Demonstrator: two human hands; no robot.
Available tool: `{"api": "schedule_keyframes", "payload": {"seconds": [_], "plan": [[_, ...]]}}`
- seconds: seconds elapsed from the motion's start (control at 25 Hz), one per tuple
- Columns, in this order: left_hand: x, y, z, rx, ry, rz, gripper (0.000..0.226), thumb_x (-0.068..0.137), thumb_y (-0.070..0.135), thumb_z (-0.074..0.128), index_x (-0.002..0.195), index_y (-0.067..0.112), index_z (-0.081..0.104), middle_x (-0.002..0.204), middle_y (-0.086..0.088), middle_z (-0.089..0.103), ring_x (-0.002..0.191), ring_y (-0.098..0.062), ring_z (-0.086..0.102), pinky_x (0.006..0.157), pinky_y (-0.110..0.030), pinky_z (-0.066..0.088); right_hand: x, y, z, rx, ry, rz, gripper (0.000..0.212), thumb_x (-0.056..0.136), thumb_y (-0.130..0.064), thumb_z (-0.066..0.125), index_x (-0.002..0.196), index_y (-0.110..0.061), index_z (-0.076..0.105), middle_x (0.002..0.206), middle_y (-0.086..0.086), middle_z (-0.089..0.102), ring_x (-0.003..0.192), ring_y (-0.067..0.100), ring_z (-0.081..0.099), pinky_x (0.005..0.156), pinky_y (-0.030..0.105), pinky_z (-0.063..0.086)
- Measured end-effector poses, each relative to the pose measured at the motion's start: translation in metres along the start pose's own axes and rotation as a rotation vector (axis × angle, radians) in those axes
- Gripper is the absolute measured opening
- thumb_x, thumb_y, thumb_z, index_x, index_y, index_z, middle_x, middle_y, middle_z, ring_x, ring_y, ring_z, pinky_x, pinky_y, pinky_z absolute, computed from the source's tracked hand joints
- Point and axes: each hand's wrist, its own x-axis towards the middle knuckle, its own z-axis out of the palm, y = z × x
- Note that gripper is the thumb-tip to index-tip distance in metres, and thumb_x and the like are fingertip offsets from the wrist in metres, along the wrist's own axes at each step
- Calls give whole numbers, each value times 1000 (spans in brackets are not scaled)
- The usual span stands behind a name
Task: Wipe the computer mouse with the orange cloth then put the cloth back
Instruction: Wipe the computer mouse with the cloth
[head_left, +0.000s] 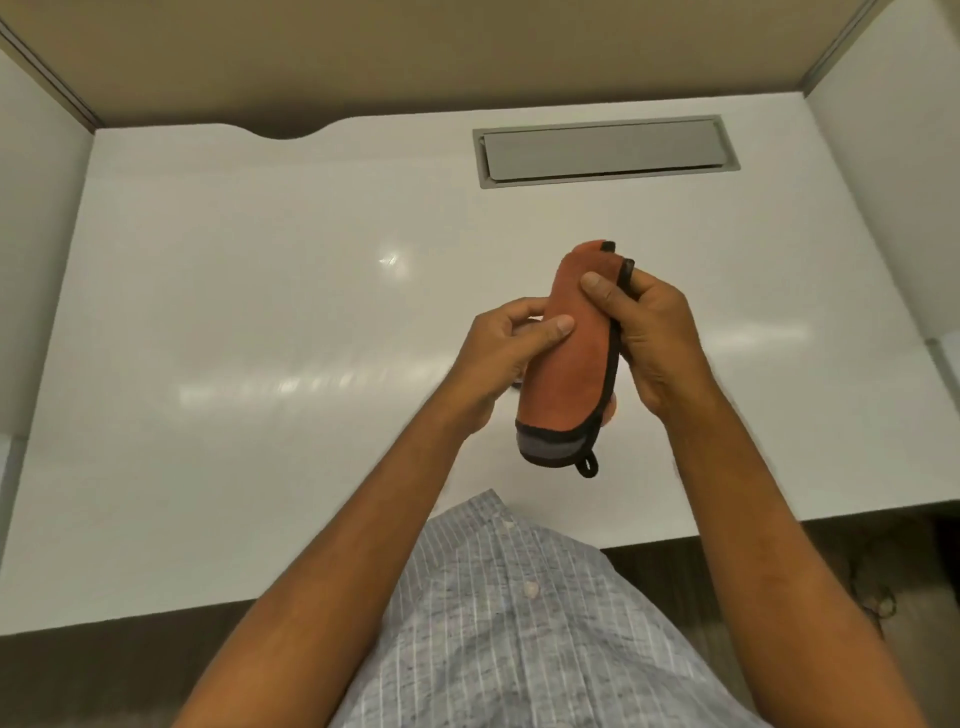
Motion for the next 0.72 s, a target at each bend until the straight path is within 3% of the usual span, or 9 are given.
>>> {"api": "schedule_keyframes", "payload": {"seconds": [0.12,0.24,0.36,0.48,0.56,0.64,0.72], "plan": [[0,-7,10,-35,37,-6,29,94,39,73,121,28,73,110,7,81,101,-12,77,82,-30,62,-10,24,-9,-101,72,13,43,87,-48,76,126,-34,65,127,-7,72,113,16,71,86,34,62],[-1,-12,15,-107,-17,-56,32,94,38,73,123,25,72,113,3,80,104,-17,77,83,-32,63,-18,50,-18,82,-90,265,74,80,-65,74,143,-34,51,137,-1,67,120,22,69,86,44,62],[0,-24,20,-83,12,-82,32,95,35,74,123,21,72,111,0,80,101,-17,78,82,-32,64,-21,71,-20,207,-128,247,62,87,-53,75,141,-31,55,134,4,69,120,26,69,87,42,62],[8,-42,11,152,122,-35,36,93,36,75,125,20,69,111,2,77,100,-9,74,87,-37,64,-18,90,-14,32,8,86,53,92,-39,75,142,-31,56,129,-4,72,116,20,71,87,36,62],[16,-55,-7,383,209,-18,36,90,38,77,124,27,67,115,9,71,96,0,68,84,-30,60,-13,97,-15,-134,92,71,60,91,-43,76,145,-34,53,133,-10,69,115,12,70,90,34,62],[25,-71,-30,565,261,-65,52,88,38,79,135,26,60,129,4,65,106,-10,65,88,-29,56,-2,103,-23,-340,127,103,64,89,-52,74,147,-40,49,136,-16,63,115,6,66,93,34,61],[34,-90,-48,721,230,-113,74,86,40,82,149,22,48,146,-3,56,127,-23,57,103,-37,52,12,109,-30,-554,68,125,61,90,-55,68,146,-43,48,138,-14,63,117,11,65,96,38,59]]}}
